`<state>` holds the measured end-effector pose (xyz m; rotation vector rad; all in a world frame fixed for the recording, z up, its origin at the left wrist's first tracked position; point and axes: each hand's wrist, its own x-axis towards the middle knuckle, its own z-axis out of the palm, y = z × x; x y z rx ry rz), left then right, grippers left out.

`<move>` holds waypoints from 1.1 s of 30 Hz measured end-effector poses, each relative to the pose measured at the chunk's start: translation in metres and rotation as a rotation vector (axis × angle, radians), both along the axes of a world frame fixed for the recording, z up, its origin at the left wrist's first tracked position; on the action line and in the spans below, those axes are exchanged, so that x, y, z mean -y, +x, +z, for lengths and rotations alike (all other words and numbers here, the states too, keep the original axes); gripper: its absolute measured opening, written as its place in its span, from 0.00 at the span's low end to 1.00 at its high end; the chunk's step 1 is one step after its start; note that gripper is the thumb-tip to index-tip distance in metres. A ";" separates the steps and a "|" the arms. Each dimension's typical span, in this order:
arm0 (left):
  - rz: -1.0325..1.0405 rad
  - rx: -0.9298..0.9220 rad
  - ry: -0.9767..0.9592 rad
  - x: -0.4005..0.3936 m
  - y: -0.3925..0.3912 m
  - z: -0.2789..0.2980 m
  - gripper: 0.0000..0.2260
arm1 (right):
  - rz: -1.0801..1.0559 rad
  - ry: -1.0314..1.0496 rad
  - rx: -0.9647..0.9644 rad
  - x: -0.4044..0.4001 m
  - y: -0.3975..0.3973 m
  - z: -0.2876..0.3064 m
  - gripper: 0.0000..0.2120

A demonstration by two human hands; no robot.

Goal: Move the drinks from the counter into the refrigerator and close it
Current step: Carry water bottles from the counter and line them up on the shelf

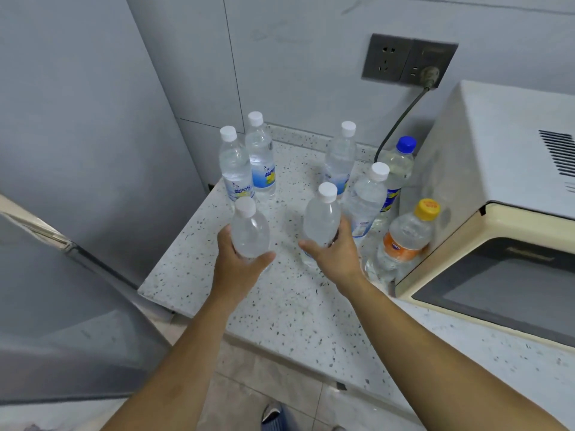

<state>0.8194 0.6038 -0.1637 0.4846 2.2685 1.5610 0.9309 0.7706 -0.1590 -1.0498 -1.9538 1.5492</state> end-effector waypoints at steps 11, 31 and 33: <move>0.027 0.121 0.050 0.026 0.018 -0.021 0.25 | -0.041 0.001 0.003 0.021 0.017 -0.010 0.37; 0.176 0.778 0.462 0.203 0.221 -0.023 0.27 | 0.290 -0.745 -0.176 0.154 0.177 -0.022 0.24; 0.232 0.769 0.449 0.227 0.239 -0.024 0.27 | 0.337 -0.758 -0.136 0.178 0.181 -0.028 0.25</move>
